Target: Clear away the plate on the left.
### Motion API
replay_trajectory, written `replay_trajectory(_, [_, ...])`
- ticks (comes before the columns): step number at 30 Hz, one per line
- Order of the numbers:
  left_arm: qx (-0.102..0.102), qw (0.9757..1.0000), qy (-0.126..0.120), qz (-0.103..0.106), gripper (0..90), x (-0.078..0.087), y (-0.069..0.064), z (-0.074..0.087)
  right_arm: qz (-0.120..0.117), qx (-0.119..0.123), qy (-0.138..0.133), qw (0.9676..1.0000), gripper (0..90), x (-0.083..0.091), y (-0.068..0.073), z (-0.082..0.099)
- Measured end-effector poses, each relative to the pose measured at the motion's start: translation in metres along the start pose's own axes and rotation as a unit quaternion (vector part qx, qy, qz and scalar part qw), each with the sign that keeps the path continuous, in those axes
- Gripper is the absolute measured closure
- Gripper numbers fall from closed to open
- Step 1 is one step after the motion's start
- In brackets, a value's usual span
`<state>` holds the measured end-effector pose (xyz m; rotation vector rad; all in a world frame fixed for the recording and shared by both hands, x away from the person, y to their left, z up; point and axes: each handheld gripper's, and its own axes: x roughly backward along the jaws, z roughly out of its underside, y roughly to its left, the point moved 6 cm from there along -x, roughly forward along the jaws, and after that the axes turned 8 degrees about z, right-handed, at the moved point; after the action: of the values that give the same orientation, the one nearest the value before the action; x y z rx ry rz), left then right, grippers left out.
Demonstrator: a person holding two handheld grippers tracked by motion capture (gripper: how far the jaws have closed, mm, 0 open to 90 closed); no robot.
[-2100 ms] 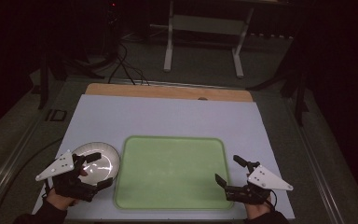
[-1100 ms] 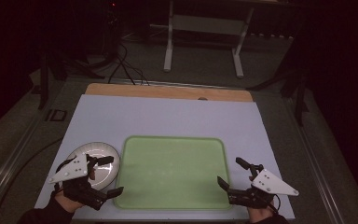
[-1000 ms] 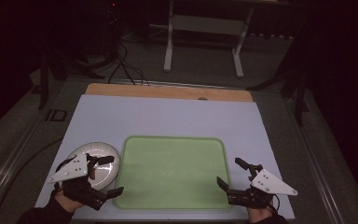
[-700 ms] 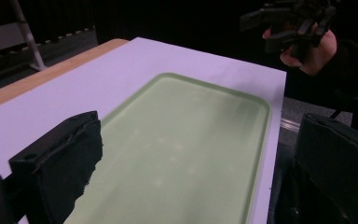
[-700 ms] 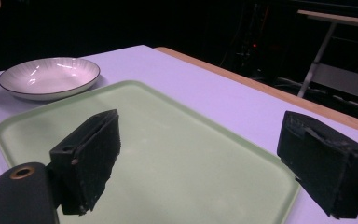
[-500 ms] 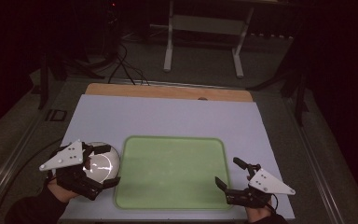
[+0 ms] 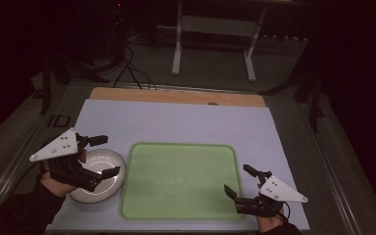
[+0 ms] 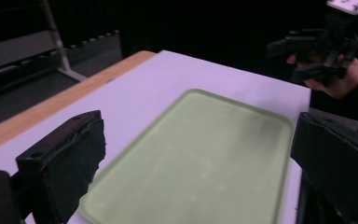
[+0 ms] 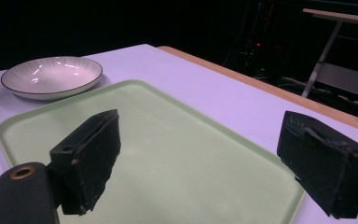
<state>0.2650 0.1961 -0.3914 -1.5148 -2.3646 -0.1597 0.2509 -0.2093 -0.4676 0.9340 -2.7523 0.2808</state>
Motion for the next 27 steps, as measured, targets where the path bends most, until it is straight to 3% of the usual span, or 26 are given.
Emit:
replay_trajectory(12, [0.011,0.9987,0.004,-0.05,3.5,0.022,0.023,0.007,0.0,0.0,0.006,1.0,13.1,-0.003,0.002,0.001])
replay_trajectory(17, [0.025,0.9977,0.0,-0.063,3.8,0.03,0.03,0.015,-0.001,-0.001,0.008,1.0,13.2,-0.004,0.002,0.001])
replay_trajectory(27, [0.041,0.9962,0.016,-0.075,5.5,0.04,0.04,0.036,-0.001,0.001,0.009,1.0,13.3,-0.005,0.003,0.002])
